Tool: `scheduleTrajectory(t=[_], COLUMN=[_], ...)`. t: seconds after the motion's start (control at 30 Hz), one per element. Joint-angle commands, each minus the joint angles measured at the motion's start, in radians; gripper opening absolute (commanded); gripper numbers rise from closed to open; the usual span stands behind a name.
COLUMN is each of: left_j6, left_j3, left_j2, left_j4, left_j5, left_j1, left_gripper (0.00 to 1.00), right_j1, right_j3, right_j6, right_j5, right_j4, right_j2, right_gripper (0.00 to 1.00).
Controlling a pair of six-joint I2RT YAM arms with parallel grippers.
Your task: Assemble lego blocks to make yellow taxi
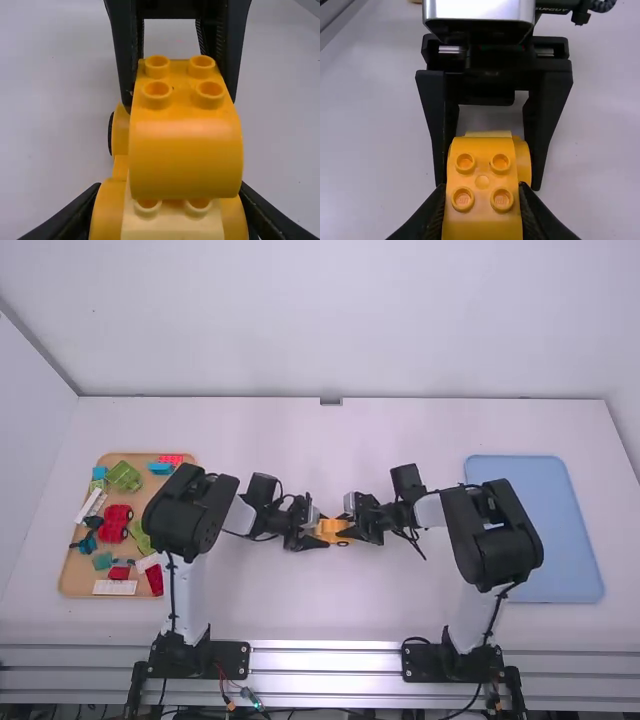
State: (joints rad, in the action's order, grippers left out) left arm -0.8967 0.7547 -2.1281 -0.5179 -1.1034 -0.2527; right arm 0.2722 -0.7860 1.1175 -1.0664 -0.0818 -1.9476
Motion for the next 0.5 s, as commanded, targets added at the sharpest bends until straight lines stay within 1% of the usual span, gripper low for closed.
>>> scheduleTrajectory(t=[0.0,0.13,0.27,0.47], left_j6=[0.017,0.017,0.017,0.017], left_j3=[0.003,0.003,0.003,0.003], left_j2=[-0.011,-0.011,-0.011,-0.011], left_j4=[0.009,0.012,0.012,0.011], left_j5=[0.016,0.016,0.016,0.012], left_j1=[-0.009,-0.009,-0.009,-0.010], left_gripper=[0.51,0.49,0.49,0.49], right_j1=[0.009,-0.005,-0.003,-0.004], right_j3=[-0.003,-0.002,0.020,0.069], right_j6=[0.008,0.006,0.003,-0.073], right_j5=[0.021,-0.003,0.000,0.000], right_j4=[0.001,-0.017,-0.048,-0.159], right_j2=[-0.010,-0.010,-0.010,-0.010], right_gripper=[0.00,0.00,0.00,0.00])
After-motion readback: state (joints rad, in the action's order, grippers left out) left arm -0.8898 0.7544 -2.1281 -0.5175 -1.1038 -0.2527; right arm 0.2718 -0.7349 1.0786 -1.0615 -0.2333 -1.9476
